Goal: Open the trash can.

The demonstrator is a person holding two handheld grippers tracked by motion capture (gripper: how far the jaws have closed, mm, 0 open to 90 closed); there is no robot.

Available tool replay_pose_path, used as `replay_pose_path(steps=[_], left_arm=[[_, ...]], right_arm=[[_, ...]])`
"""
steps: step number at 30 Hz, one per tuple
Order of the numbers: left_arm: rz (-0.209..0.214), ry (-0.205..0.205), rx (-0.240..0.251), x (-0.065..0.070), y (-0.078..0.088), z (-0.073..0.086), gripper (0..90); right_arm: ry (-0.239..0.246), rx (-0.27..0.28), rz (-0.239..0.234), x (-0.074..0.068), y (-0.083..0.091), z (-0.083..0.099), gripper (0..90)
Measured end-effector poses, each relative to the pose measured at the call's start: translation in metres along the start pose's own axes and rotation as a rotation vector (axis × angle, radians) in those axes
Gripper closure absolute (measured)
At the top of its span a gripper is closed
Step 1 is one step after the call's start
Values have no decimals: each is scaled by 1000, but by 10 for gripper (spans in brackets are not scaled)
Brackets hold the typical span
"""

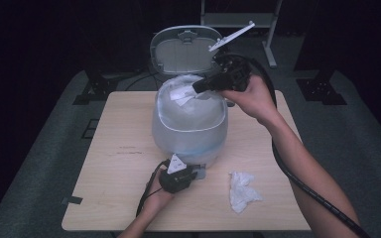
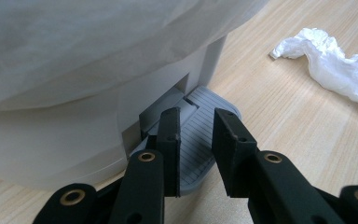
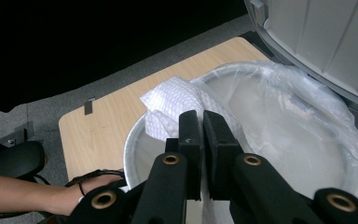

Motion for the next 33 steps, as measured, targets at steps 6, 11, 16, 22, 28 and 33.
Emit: replay_pose_path(steps=[6, 11, 16, 22, 28, 33], left_arm=[[0, -1, -2, 0, 0, 0, 725], [3, 2, -3, 0, 0, 0, 725], [5, 3, -3, 0, 0, 0, 725], [6, 4, -2, 0, 0, 0, 725], [6, 3, -3, 0, 0, 0, 725], [6, 3, -3, 0, 0, 0, 725]], right_arm=[[-3, -1, 6, 4, -6, -2, 856], [-8, -10, 7, 7, -11, -3, 856], [-10, -17, 8, 10, -20, -5, 837], [-26, -30, 18, 13, -27, -5, 756], [-33, -28, 22, 16, -28, -1, 728], [-39, -26, 25, 19, -29, -1, 714]])
Point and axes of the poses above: each handheld gripper's, and its own axes: y roughly backward along the jaws, z roughly out of its underside, x roughly to its right, the point moved 10 cm from there along -y, roughly forward along the jaws, and after that the axes turned 14 degrees about -x, right-handed, at the moved point
